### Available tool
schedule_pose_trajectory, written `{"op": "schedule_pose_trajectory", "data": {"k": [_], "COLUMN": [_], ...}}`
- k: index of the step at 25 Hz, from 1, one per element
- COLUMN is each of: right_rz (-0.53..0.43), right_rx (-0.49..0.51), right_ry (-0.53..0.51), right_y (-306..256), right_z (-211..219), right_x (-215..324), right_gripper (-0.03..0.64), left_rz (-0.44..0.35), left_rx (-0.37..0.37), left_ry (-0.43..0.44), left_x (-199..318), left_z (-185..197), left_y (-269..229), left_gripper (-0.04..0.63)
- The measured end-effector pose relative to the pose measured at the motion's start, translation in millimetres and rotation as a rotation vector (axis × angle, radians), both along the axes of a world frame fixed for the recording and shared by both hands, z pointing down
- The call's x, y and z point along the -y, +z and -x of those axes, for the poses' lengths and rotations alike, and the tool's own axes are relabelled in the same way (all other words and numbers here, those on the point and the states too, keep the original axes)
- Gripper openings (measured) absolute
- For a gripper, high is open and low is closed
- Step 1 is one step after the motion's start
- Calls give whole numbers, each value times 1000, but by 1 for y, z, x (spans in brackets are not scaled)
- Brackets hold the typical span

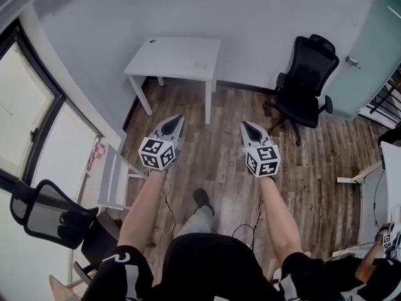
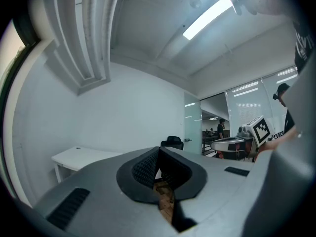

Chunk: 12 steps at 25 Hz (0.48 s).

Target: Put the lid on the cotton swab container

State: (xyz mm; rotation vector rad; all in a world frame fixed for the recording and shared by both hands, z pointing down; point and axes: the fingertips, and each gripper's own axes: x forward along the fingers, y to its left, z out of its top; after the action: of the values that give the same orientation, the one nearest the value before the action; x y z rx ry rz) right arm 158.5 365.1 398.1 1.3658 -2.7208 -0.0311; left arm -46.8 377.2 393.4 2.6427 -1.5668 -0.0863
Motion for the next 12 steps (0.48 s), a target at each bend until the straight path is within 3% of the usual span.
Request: {"op": "schedule_pose_trajectory", "data": {"k": [12], "right_rz": [13], "right_rx": [-1], "right_ry": [-7], "right_y": [-3], "right_z": [22], "right_x": [170], "right_gripper": [12], "left_rz": [14], "left_rx": [-8], "left_ry": [2], "left_x": [167], "left_z": [18], "left_y": [1], "left_gripper": [25]}}
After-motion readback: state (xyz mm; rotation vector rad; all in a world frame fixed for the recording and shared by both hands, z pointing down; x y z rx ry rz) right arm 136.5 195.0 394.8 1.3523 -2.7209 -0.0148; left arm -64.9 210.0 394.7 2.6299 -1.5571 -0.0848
